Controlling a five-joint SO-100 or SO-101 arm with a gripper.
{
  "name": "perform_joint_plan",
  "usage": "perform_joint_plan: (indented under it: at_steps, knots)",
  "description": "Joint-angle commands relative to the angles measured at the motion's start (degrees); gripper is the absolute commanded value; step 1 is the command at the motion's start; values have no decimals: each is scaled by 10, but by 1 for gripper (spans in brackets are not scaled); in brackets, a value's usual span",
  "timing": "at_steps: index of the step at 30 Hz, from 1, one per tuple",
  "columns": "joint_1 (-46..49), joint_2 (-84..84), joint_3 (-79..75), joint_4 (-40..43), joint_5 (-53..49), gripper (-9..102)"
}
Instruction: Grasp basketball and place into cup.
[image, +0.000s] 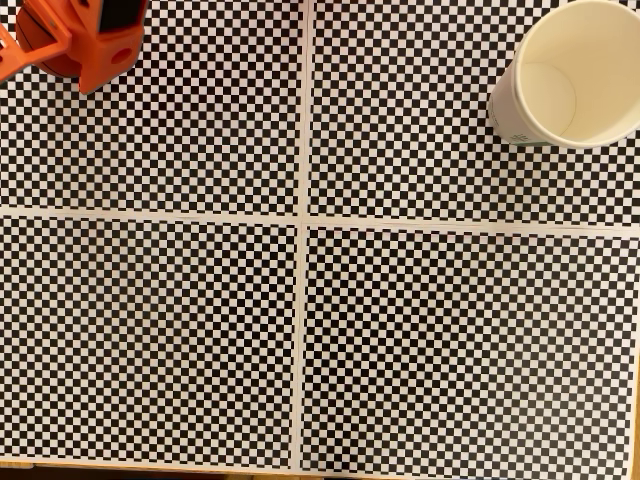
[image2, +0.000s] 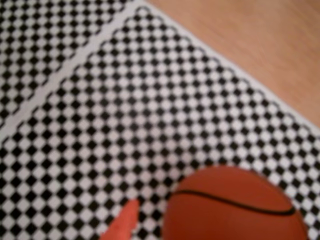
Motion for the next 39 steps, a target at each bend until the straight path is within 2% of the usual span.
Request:
perform_joint_plan:
  at_steps: [1,10,16,28,35,39]
  knots:
    - [8,-6,-31,-13,-6,56]
    - [13,-36,-35,-40,-6,52]
    - [17,-40,-35,-41,-5,30]
    - [23,-46,-37,-46,-15,5]
    - [24,-51,-25,-60,-21,12]
    - [20,-64,-14,-83,-21,23]
